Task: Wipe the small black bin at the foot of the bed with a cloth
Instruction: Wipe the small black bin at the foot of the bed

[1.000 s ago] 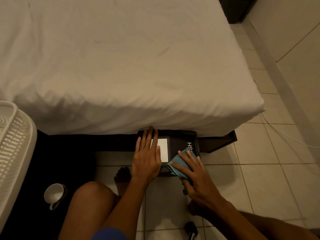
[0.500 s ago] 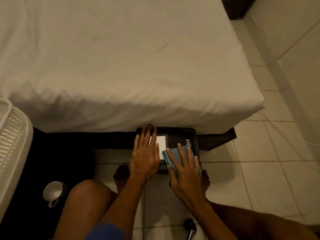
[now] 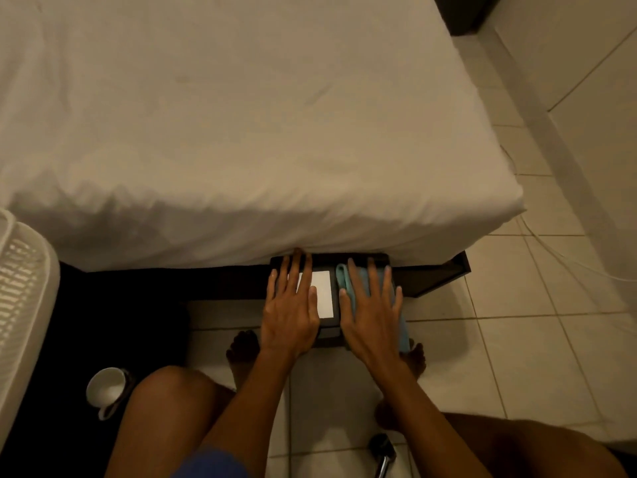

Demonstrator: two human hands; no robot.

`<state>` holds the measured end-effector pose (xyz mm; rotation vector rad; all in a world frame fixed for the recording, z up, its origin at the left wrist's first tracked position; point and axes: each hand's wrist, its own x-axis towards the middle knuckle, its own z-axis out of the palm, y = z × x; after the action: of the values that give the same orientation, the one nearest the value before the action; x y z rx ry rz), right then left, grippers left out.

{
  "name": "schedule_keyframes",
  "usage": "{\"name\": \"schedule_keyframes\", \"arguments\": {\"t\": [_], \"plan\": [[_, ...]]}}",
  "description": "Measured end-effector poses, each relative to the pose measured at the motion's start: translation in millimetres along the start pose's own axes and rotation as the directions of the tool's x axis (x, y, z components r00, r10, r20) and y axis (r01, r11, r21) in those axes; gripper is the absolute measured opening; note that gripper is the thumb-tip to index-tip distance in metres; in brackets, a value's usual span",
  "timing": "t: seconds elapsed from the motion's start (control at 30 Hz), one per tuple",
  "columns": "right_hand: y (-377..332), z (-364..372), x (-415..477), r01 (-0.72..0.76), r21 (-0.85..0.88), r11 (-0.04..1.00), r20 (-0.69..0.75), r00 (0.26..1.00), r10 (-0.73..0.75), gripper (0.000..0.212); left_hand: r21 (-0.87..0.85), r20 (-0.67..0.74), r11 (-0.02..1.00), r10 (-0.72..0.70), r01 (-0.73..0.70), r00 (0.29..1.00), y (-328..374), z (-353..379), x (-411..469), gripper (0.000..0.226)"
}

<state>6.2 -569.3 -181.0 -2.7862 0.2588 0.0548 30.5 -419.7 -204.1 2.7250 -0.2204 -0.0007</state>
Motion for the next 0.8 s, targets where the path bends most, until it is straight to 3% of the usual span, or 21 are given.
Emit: {"name": "schedule_keyframes", "arguments": {"t": [0.17,0.33,0.5,0.6,0.73,0.8], "plan": [[-8,4,-48,-0.005,0.024,1.0,0.009,1.0,0.005,0.059,0.003,0.008,1.0,-0.009,0.009,1.0,0,-1,-1,0.059],[-1,2,0,-0.043,-0.003,0.999,-0.029,0.999,0.043,0.06,-0.007,-0.008,1.0,-0.011,0.011,1.0,1,-2,2,0.058],[-10,6,-41,-0.034,0.015,0.999,-0.007,0.999,0.034,0.061,-0.032,0.001,0.999,-0.017,0.017,1.0,1,-1,2,0.059],[1,4,-19,0.016,0.013,1.0,0.015,1.0,-0.017,0.06,-0.009,0.005,1.0,-0.009,0.009,1.0,0,-1,3,0.059],[-3,0,-1,-0.072,0.019,0.997,-0.045,0.996,0.073,0.06,-0.014,-0.006,1.0,-0.008,0.008,1.0,0,-2,4,0.058],[-11,3,-27,-0.035,0.035,0.999,-0.021,0.999,0.036,0.06,-0.012,-0.002,1.0,-0.009,0.009,1.0,-1,0,3,0.058]]}}
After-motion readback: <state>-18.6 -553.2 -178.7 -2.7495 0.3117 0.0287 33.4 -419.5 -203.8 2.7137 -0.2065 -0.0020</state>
